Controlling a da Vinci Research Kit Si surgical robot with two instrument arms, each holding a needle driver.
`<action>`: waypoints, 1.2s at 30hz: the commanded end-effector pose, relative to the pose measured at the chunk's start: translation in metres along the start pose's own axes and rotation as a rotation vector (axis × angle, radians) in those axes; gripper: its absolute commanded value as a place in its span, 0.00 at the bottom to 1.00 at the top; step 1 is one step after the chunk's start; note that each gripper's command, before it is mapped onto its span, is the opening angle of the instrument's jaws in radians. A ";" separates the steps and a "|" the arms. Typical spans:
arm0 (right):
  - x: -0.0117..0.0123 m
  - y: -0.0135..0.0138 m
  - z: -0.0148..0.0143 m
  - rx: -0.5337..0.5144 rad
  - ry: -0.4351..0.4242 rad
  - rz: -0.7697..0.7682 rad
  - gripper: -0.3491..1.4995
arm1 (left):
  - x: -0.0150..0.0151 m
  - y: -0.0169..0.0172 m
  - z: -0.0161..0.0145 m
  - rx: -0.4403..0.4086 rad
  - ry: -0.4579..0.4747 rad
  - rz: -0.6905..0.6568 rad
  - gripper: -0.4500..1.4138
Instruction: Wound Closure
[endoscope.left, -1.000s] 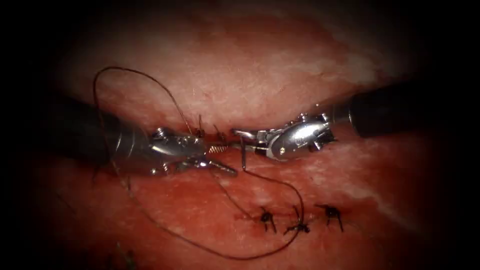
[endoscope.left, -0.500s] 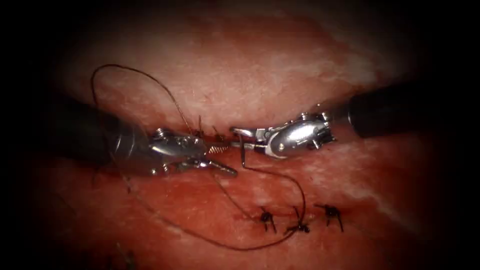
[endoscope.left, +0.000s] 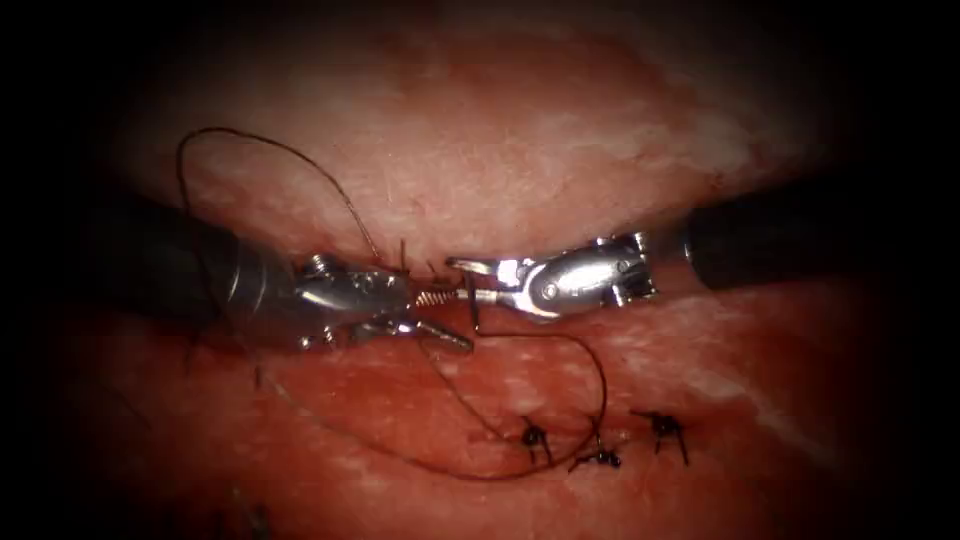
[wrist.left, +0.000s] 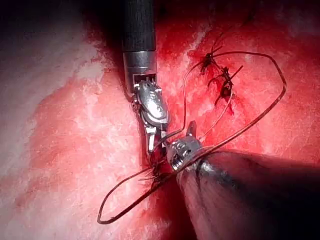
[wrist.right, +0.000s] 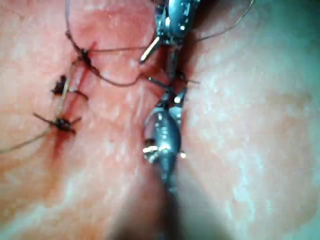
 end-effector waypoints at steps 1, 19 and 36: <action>-0.0002 -0.0010 0.0007 0.007 -0.003 0.016 0.00 | -0.0006 0.0002 0.0007 0.000 -0.005 -0.002 0.49; -0.0011 -0.0023 0.0004 0.085 -0.046 0.115 0.00 | -0.0006 0.0001 0.0005 -0.001 -0.009 -0.002 0.48; -0.0019 -0.0035 0.0000 0.150 -0.107 0.250 0.00 | -0.0006 0.0001 0.0004 -0.001 -0.012 -0.001 0.48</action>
